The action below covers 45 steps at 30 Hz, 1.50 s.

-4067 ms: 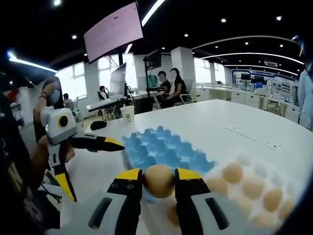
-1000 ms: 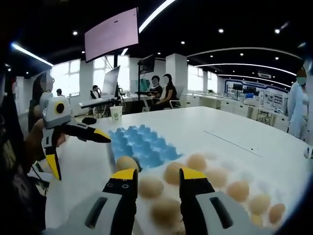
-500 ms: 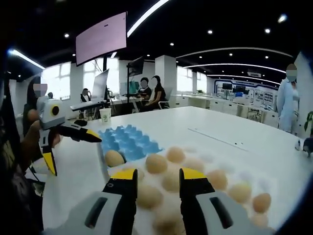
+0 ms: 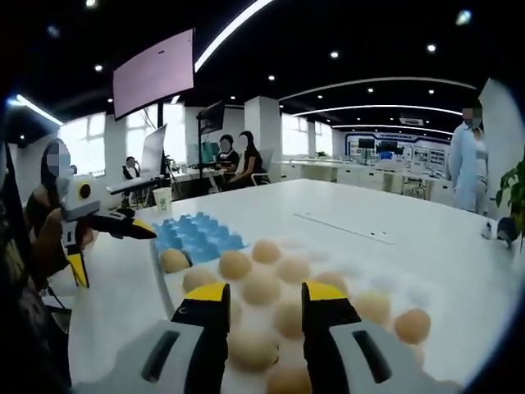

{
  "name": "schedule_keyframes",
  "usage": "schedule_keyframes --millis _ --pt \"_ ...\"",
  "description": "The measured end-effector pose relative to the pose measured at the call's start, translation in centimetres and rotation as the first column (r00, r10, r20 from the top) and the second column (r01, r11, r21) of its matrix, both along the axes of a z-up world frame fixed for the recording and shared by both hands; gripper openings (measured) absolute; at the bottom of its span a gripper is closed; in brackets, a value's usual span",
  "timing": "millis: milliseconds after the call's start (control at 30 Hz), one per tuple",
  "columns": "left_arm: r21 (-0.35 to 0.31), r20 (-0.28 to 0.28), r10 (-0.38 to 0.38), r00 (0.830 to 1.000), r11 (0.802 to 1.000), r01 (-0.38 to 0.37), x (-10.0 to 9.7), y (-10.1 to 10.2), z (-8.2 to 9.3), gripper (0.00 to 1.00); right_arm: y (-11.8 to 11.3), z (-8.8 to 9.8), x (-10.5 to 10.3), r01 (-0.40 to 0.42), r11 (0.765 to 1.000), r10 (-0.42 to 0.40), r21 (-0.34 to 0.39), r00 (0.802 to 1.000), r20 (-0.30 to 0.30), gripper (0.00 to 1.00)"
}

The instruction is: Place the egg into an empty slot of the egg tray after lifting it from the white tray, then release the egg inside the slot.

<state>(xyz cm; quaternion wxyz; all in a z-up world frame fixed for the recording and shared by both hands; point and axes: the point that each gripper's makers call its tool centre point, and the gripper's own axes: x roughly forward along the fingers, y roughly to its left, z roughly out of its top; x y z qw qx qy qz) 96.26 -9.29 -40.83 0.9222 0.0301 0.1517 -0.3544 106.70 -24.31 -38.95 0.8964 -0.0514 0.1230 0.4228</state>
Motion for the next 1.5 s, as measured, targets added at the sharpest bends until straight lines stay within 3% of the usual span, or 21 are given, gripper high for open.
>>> schedule_keyframes --millis 767,1133,1500 --pt "0.009 0.002 -0.018 1.000 1.000 0.018 0.1 -0.7 0.3 0.99 -6.8 -0.2 1.5 0.143 0.989 -0.142 -0.033 0.990 0.017 0.36" --pt "0.014 -0.008 -0.017 1.000 1.000 0.017 -0.1 -0.9 0.0 0.99 -11.1 -1.8 1.8 0.233 0.968 -0.233 -0.095 0.972 0.013 0.36" --pt "0.009 0.001 -0.021 1.000 1.000 0.021 -0.5 -1.2 0.2 0.99 -11.5 -2.7 2.5 0.246 0.964 -0.247 -0.102 0.969 0.006 0.36"
